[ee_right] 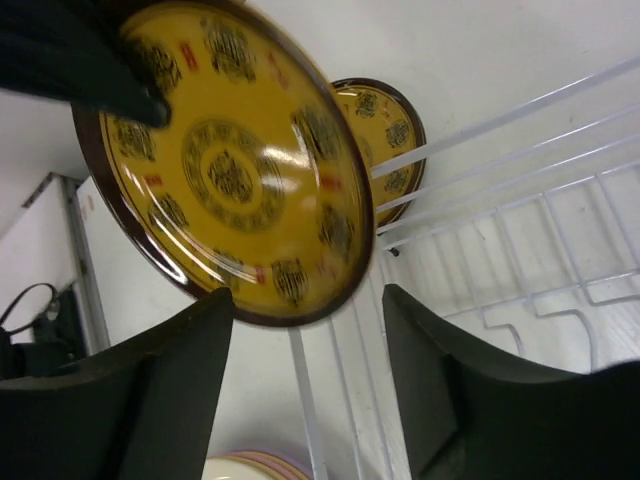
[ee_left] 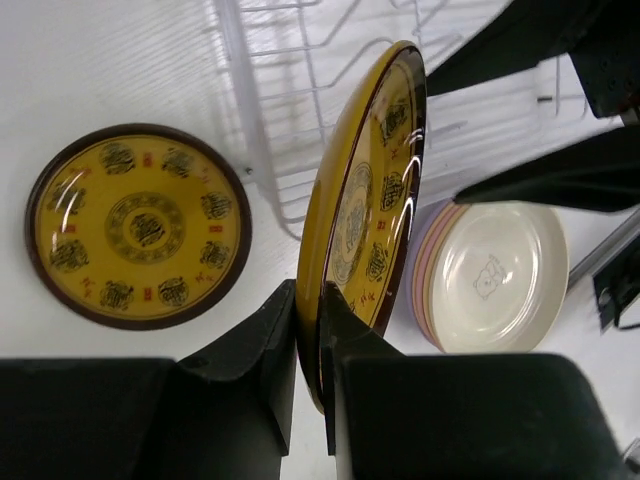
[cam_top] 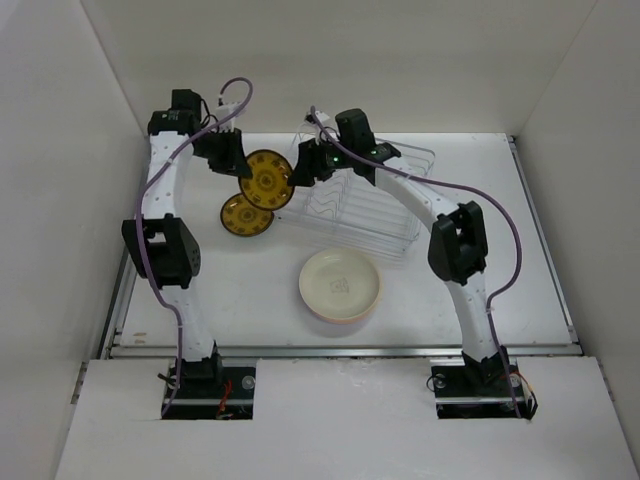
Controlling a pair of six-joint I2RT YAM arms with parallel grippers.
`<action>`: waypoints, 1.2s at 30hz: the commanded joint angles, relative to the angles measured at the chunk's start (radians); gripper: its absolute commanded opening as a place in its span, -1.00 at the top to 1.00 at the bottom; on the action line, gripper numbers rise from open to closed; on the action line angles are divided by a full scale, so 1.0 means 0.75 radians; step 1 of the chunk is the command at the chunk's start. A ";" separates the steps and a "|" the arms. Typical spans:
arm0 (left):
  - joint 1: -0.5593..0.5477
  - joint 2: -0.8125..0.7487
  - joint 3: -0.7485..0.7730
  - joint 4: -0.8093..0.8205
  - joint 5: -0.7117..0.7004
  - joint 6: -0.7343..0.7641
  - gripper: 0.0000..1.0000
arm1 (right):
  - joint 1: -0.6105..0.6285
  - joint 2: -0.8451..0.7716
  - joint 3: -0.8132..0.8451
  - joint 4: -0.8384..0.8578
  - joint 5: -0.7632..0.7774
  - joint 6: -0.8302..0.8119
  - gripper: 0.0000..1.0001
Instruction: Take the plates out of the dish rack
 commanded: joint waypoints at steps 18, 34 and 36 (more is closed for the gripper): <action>0.285 0.197 -0.098 0.033 -0.072 -0.270 1.00 | -0.425 -0.550 -0.356 -0.230 1.114 0.332 -0.65; 0.272 0.386 -0.192 -0.043 -0.153 -0.125 0.06 | -0.513 -0.399 -0.541 -0.324 1.276 0.365 -0.32; 0.260 0.386 -0.192 -0.043 -0.188 -0.106 0.03 | -0.513 -0.366 -0.528 -0.336 1.276 0.352 -0.15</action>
